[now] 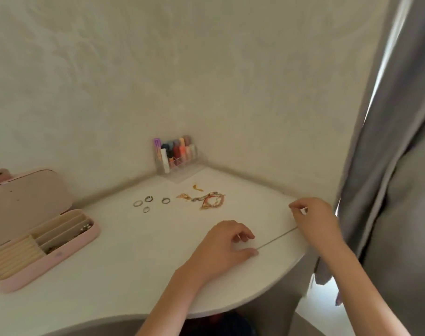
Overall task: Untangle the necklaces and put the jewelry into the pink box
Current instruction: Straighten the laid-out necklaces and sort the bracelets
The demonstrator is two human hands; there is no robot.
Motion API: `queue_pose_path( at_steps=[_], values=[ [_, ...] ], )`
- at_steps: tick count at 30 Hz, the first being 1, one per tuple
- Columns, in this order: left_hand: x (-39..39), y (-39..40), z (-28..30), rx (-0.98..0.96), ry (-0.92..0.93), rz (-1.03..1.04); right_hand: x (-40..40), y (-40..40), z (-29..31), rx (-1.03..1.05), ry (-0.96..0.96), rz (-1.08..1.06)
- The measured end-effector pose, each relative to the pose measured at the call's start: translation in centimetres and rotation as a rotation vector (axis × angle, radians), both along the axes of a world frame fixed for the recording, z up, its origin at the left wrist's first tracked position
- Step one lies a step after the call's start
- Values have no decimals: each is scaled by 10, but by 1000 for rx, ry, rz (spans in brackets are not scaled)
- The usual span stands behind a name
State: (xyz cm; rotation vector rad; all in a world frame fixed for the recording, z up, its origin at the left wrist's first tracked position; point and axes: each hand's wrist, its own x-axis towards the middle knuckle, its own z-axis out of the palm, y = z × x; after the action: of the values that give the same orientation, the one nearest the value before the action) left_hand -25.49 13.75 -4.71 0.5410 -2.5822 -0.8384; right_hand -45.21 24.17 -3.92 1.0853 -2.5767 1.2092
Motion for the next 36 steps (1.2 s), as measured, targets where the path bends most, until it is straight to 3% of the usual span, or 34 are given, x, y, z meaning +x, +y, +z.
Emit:
queue_pose_path(
  at_steps=[4, 10, 22, 33, 36],
  values=[
    [-3, -2, -4, 30, 74, 44, -7, 12, -18, 50, 38, -21],
    [-2, 0, -6, 24, 100, 60, 3, 12, -28, -50, 67, -40],
    [-3, 1, -5, 22, 135, 78, -1, 31, -27, -177, 14, 100],
    [-3, -2, -7, 25, 144, 151, -3, 24, -28, -3, 49, 174],
    [-7, -2, -4, 49, 152, 153, 4, 18, -14, -91, -20, 239]
  ],
)
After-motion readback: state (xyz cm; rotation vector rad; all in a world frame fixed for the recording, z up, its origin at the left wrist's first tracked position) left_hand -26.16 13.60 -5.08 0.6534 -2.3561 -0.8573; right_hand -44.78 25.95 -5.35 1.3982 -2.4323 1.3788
